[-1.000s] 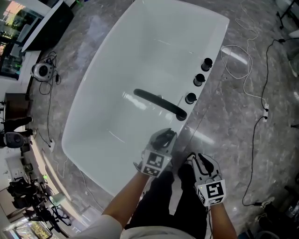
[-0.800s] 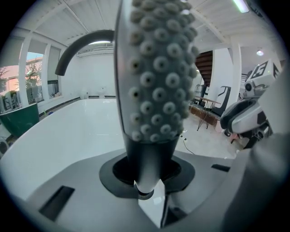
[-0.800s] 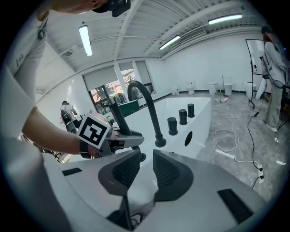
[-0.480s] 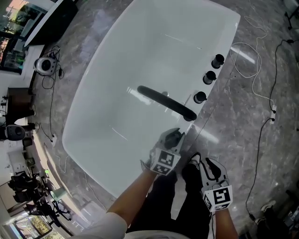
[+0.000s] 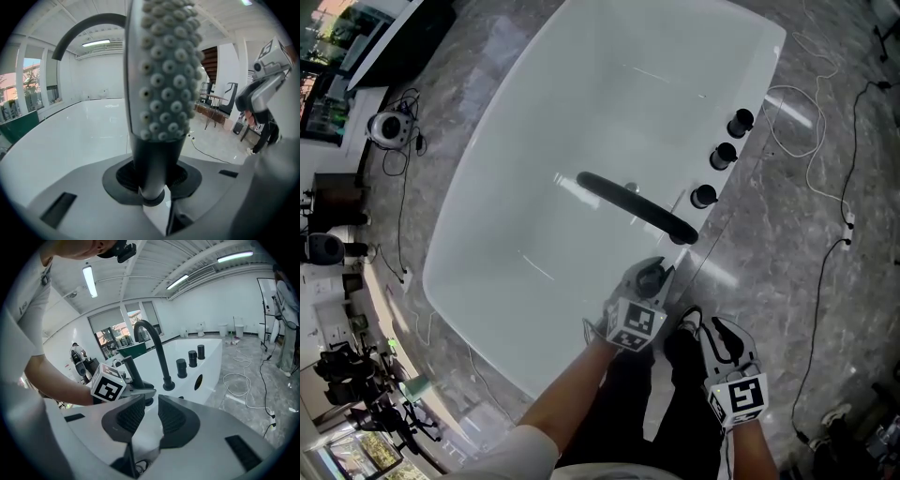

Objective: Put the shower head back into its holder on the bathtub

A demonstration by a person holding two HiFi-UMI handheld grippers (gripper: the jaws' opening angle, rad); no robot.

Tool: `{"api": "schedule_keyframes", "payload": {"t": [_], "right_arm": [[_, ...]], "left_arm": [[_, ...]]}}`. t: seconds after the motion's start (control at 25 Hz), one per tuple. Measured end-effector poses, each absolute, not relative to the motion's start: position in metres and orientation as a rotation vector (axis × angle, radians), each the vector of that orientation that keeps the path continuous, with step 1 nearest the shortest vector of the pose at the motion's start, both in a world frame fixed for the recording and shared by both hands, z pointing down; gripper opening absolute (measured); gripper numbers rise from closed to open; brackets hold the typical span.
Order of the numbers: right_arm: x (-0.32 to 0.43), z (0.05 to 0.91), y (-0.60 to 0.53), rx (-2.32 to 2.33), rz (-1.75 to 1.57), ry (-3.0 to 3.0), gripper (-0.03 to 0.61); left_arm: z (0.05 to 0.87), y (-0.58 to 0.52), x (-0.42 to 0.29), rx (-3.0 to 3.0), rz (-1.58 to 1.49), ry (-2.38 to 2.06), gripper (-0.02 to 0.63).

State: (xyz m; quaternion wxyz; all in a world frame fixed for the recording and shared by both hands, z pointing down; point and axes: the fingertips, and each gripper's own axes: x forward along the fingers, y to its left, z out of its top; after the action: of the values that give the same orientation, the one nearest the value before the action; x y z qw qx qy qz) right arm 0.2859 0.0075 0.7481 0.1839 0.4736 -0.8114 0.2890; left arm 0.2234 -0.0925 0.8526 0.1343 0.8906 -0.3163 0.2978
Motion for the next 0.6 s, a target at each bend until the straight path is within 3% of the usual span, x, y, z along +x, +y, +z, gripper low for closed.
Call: {"api": "schedule_keyframes", "payload": {"t": [0.6], "right_arm": [[0.261,0.722,0.009,1.294,0.798,-2.339,0.091]], "left_arm": [[0.84,-0.08,0.221,2.572,0.859,-0.887,0.103]]}}
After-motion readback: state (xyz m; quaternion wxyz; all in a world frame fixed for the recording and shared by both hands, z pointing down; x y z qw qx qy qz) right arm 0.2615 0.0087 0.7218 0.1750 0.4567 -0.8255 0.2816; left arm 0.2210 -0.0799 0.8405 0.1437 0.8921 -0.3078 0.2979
